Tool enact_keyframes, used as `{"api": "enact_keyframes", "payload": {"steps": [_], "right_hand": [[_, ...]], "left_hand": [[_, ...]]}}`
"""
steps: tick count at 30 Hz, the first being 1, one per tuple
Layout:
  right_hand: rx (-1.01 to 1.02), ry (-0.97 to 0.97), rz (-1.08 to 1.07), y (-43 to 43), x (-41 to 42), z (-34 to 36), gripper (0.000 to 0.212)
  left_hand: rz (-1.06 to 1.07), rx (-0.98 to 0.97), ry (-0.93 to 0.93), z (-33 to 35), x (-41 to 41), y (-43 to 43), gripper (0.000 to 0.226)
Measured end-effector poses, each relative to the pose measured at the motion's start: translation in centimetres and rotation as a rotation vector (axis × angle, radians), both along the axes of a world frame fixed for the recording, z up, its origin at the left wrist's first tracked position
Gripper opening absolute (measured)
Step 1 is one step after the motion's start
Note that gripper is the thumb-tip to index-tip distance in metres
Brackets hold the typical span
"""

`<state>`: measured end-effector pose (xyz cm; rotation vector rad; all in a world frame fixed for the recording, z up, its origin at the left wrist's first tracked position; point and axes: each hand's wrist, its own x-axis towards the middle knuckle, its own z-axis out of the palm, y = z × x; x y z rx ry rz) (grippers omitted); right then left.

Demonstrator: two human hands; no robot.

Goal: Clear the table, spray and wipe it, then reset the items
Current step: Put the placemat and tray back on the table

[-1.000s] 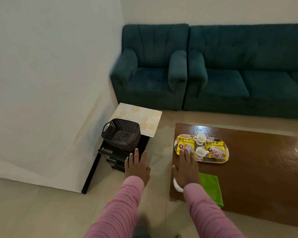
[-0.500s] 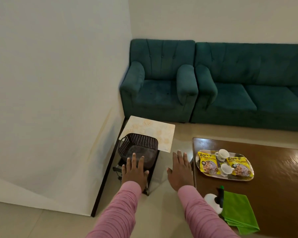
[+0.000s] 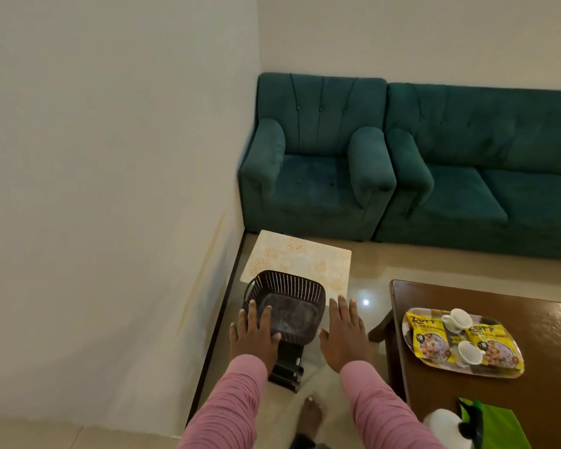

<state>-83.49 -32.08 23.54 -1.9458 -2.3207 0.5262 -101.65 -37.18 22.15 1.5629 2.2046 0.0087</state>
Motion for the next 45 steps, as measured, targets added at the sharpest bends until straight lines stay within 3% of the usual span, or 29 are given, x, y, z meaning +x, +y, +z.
{"api": "enact_keyframes", "payload": {"steps": [18,31,36,45], "right_hand": [[-0.123,0.045,0.044,19.0,-10.1,-2.7,0.068],[-0.242,-0.052,-0.230,25.7,-12.1,-6.3,0.070],[-0.291,-0.100,-0.251,29.3,-10.4,-12.0,0.070],[-0.469,-0.083,-0.293,35.9,-6.6,-27.6,0.069]], "left_hand": [[0.135,-0.077,0.013,-1.9,-10.8,17.0,0.064],[-0.110,-0.196,-0.024,-6.6,-16.4,28.0,0.064],[-0.156,-0.179,0.032,-12.0,-17.6,32.5,0.064],[-0.162,-0.318,0.096,-26.5,-17.2,37.5,0.061]]}}
